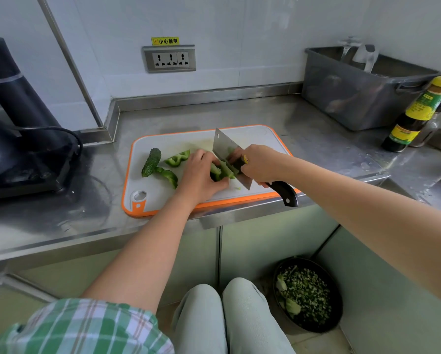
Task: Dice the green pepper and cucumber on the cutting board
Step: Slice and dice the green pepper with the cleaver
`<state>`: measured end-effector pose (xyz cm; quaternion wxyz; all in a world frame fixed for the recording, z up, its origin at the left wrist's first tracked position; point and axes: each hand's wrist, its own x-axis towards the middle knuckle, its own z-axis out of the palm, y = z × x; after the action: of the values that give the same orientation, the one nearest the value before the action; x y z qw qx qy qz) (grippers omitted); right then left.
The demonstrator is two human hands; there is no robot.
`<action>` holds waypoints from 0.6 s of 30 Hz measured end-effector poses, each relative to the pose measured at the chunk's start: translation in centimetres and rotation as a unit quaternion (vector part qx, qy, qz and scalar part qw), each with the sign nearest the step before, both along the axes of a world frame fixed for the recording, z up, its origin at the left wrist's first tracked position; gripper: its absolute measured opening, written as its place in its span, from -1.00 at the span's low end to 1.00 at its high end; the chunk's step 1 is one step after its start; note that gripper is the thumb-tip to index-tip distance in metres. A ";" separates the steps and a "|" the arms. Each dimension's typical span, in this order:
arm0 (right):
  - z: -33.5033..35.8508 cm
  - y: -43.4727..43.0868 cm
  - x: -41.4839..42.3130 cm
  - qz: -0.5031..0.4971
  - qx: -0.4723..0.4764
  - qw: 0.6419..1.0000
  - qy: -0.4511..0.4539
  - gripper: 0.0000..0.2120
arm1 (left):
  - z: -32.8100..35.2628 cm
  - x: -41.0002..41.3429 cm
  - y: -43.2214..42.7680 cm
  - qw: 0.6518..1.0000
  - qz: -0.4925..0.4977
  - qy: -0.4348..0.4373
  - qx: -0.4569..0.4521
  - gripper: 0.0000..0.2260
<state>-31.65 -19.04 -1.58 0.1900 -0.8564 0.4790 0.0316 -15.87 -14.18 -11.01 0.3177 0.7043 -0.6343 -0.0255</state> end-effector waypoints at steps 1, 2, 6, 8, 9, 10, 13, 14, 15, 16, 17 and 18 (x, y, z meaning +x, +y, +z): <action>0.0 0.0 0.0 -0.001 0.007 1.000 -0.004 -0.86 | 0.0 0.0 0.0 1.000 0.000 0.003 -0.001 -0.67; -0.1 -0.1 0.1 -0.001 0.013 1.000 -0.010 -0.79 | 0.0 0.0 0.1 1.000 0.001 0.005 -0.002 -0.67; -1.2 -0.2 0.8 0.001 0.002 1.000 -0.021 -0.75 | 0.0 -0.1 0.1 1.000 0.009 0.002 0.002 -0.64; -1.6 0.0 1.3 -0.006 -0.029 0.999 -0.016 -0.93 | 0.2 -0.2 0.1 1.000 0.011 0.007 0.003 -0.62; -1.8 0.0 1.5 -0.007 -0.044 0.999 -0.014 -0.91 | 0.3 -0.2 0.1 1.000 0.012 0.012 0.002 -0.61; -1.9 -0.1 1.7 -0.007 -0.054 0.998 -0.013 -0.91 | 0.6 -0.2 0.2 1.000 0.012 0.016 0.002 -0.60; -2.0 -0.6 1.7 -0.019 -0.060 0.998 -0.031 -0.93 | 1.3 0.2 0.7 1.000 0.016 0.008 0.014 -0.59; -2.0 -0.8 1.6 -0.027 -0.059 0.997 -0.036 -0.94 | 1.4 0.5 0.9 1.000 0.021 0.000 0.019 -0.59; -2.0 -1.0 1.5 -0.037 -0.061 0.997 -0.041 -0.97 | 1.7 0.7 1.1 0.999 0.027 -0.007 0.022 -0.57; -2.0 -1.2 1.3 -0.047 -0.064 0.996 -0.046 -0.99 | 1.9 0.9 1.3 0.999 0.033 -0.010 0.025 -0.55; -2.0 -1.3 1.1 -0.055 -0.061 0.995 -0.060 -0.99 | 2.1 1.1 1.5 0.999 0.039 -0.009 0.028 -0.53; -2.0 -1.5 1.0 -0.061 -0.054 0.993 -0.081 -0.98 | 2.2 1.1 1.6 0.999 0.045 -0.006 0.028 -0.49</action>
<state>-30.68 -20.51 -3.59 0.1833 -0.8346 0.5141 -0.0749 -14.75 -12.62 -8.80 0.2954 0.7407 -0.6029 -0.0248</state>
